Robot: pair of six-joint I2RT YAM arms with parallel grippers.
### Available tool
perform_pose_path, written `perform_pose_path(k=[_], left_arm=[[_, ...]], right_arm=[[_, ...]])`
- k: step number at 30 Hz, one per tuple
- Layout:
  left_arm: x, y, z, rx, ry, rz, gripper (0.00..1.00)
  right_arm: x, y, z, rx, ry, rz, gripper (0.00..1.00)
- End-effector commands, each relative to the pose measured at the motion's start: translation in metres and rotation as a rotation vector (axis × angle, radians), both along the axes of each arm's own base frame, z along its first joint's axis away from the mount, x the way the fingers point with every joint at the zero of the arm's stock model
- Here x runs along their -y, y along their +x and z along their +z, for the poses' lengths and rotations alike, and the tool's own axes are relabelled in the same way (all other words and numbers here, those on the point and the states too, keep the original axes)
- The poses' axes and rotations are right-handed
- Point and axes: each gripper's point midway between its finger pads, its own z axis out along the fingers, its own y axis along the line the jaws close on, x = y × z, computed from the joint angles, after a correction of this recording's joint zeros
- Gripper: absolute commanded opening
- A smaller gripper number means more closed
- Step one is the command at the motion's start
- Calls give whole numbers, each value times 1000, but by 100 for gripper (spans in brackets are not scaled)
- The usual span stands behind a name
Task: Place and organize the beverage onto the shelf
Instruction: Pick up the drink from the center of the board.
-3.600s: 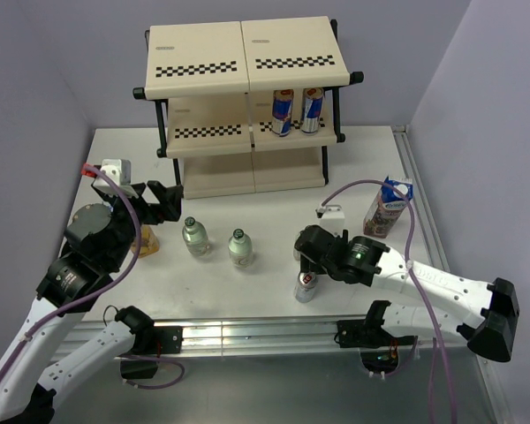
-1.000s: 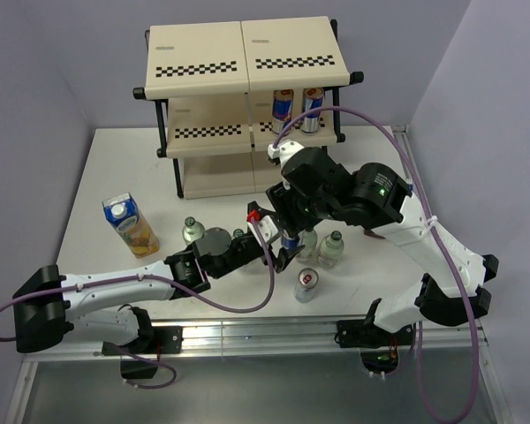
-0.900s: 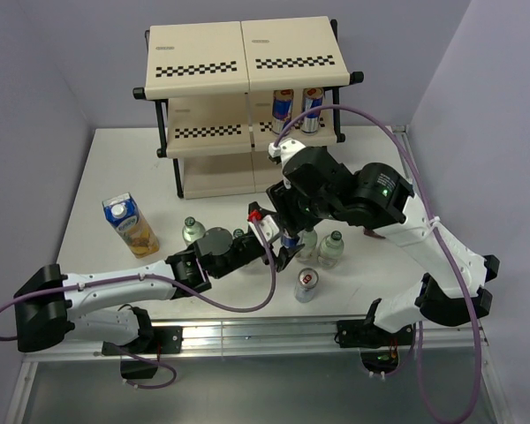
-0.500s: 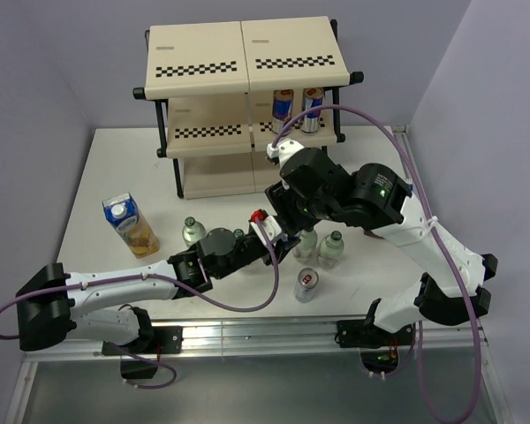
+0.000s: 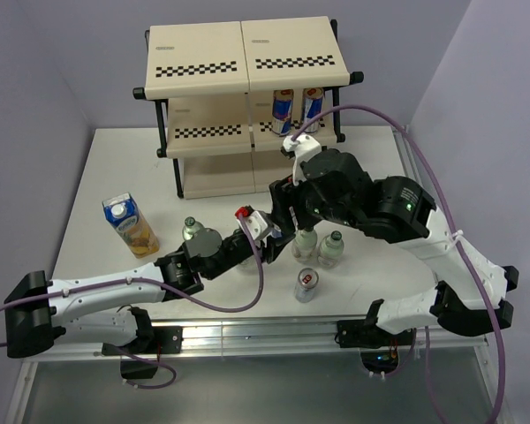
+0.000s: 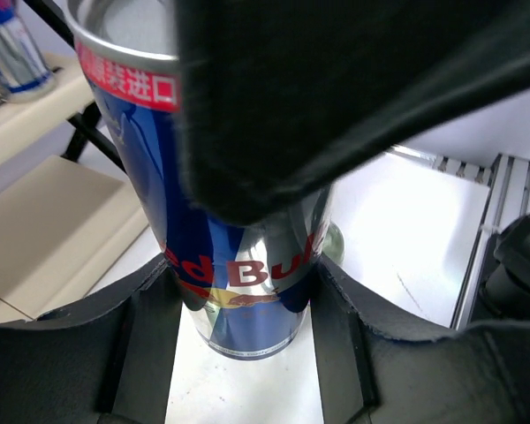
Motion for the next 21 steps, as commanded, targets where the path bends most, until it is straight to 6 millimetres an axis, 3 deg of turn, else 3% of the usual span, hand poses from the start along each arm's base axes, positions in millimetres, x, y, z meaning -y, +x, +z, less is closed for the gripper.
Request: perform_pose_path(k=[1, 3, 8, 12, 16, 19, 21], left_arm=[[-13, 0, 50, 40, -174, 33, 0], [-15, -1, 54, 42, -181, 32, 0], [-23, 1, 59, 45, -188, 61, 0], [-26, 3, 59, 43, -178, 77, 0], [-27, 0, 63, 45, -189, 64, 0], [-29, -1, 64, 44, -194, 59, 1], [-30, 0, 64, 42, -193, 68, 0]], right_arm=[[-11, -5, 28, 35, 168, 19, 71], [-13, -10, 33, 28, 210, 45, 76], [-7, -6, 40, 49, 254, 11, 77], [-8, -15, 62, 71, 386, 60, 75], [0, 0, 51, 78, 359, -12, 73], [17, 17, 51, 132, 383, -136, 66], [27, 21, 57, 156, 430, -184, 55]])
